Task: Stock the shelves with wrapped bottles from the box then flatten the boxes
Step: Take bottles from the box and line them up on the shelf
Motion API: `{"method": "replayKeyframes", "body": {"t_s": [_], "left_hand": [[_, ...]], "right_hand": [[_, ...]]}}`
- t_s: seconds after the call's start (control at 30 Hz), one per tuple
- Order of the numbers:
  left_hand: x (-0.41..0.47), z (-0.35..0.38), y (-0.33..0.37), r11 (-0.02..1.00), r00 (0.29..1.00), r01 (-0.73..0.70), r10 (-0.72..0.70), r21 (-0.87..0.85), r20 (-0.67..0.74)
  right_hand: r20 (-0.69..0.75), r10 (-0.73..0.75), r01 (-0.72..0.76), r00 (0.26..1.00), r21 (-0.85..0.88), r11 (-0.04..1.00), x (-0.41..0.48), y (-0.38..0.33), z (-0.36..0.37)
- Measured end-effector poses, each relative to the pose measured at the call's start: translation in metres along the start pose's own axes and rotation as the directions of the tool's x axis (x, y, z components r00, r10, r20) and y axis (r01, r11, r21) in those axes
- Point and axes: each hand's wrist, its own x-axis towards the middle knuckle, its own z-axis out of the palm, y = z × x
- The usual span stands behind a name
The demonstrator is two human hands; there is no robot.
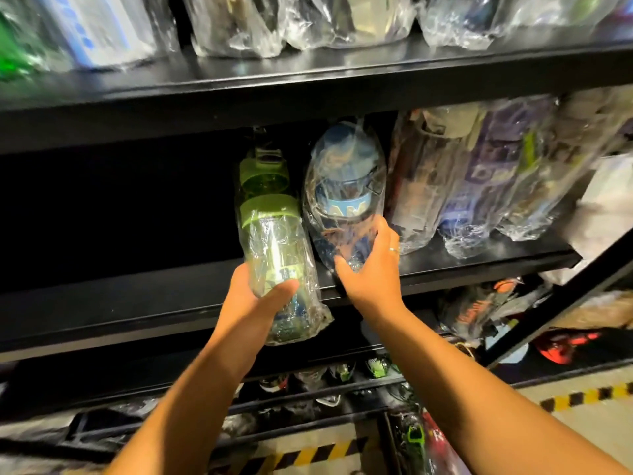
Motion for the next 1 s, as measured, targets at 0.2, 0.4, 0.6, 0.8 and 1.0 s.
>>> {"method": "replayKeyframes", "body": {"t_s": [0.2, 0.4, 0.6, 0.8, 1.0], "left_hand": [[0.013, 0.004, -0.001, 1.0, 0.998, 0.008, -0.008, 0.003, -0.057], [0.018, 0.005, 0.004, 0.998, 0.996, 0.013, -0.008, 0.056, -0.086], [0.027, 0.007, 0.008, 0.999, 0.993, -0.01, 0.015, 0.046, -0.118], [0.045, 0.011, 0.005, 0.988, 0.969, -0.044, 0.078, 0.148, -0.235], [0.069, 0.022, -0.001, 0.951, 0.897, -0.12, 0.227, 0.285, -0.38]], "right_hand": [[-0.007, 0.1, -0.1, 0.995, 0.035, 0.994, 0.011, -0.004, 0.001], [-0.007, 0.183, -0.183, 0.983, -0.043, 0.982, 0.02, -0.006, 0.007], [0.019, 0.119, -0.119, 0.993, -0.039, 0.992, 0.016, -0.004, 0.002], [0.036, 0.064, -0.062, 0.997, -0.053, 0.997, 0.007, 0.006, -0.007], [0.03, 0.038, -0.035, 0.999, -0.108, 0.993, 0.008, 0.005, -0.003]]}}
